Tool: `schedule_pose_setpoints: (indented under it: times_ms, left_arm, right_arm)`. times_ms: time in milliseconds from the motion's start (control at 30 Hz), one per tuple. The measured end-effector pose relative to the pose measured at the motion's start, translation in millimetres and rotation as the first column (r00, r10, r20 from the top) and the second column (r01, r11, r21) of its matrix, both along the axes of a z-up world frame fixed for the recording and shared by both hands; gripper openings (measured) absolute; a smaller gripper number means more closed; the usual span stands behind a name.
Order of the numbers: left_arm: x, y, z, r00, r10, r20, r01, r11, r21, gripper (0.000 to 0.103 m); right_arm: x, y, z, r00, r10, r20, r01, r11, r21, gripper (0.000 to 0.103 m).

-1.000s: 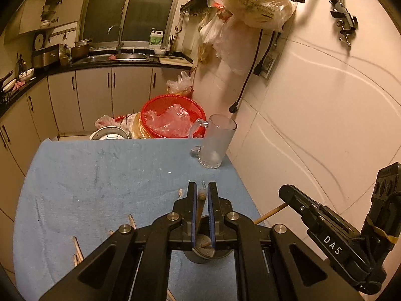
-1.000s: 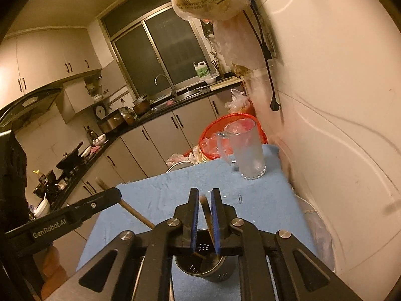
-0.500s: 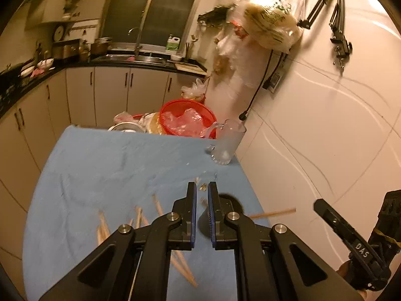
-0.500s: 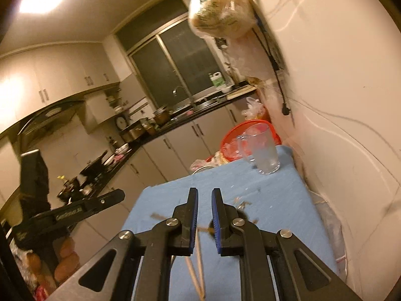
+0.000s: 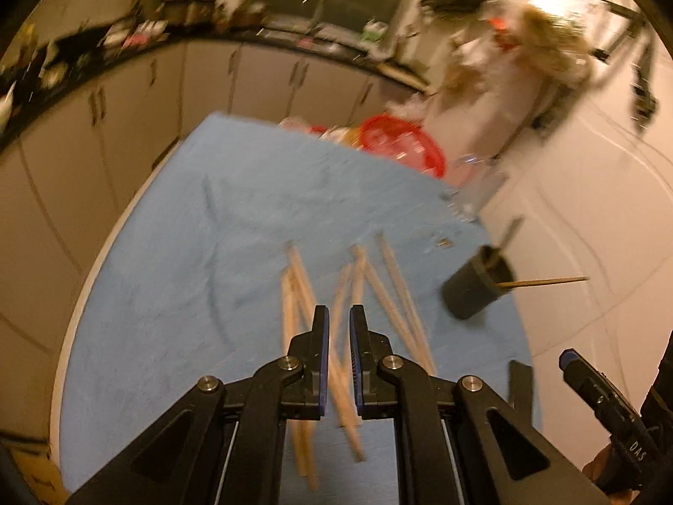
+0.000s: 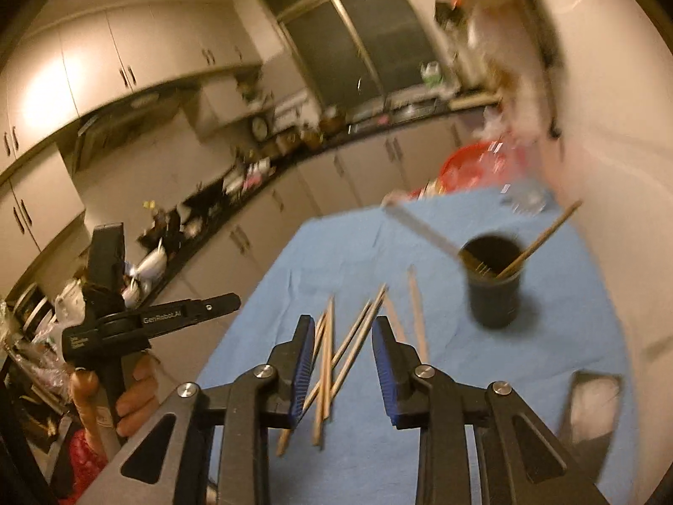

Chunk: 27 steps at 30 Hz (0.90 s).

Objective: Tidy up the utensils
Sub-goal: 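Move the left gripper back to the remaining chopsticks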

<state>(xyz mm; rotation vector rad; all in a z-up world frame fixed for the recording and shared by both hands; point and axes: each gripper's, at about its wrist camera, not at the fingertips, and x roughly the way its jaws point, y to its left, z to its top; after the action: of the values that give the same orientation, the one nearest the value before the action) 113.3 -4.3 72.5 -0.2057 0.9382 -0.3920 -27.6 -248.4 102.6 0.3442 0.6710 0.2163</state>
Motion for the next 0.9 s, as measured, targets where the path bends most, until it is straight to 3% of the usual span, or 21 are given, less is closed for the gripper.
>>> schedule_pose_setpoints:
  times_ms: [133, 267, 500, 700, 900]
  left_arm:
    - [16, 25, -42, 0.997, 0.044, -0.067, -0.043, 0.999, 0.012, 0.008]
    - [23, 34, -65, 0.994, 0.038, -0.099, -0.037, 0.999, 0.012, 0.009]
    - [31, 42, -83, 0.992, 0.014, -0.126, -0.012, 1.0, 0.018, 0.009]
    - [38, 45, -91, 0.99, 0.005, -0.143, -0.002, 1.0, 0.022, 0.009]
    - [43, 43, -94, 0.988, -0.006, -0.155, 0.01, 1.0, 0.025, 0.009]
  right_arm:
    - [41, 29, -37, 0.992, 0.029, -0.12, -0.031, 0.999, -0.021, 0.03]
    - [83, 51, -69, 0.976, 0.023, -0.216, -0.037, 0.997, -0.062, 0.03]
    - [159, 47, -115, 0.931, -0.041, -0.364, 0.025, 0.998, -0.05, 0.022]
    - [213, 34, -130, 0.904, -0.078, -0.421, 0.071, 0.997, -0.032, 0.021]
    - [248, 29, -147, 0.865, -0.133, -0.483, 0.095, 0.99, -0.104, 0.02]
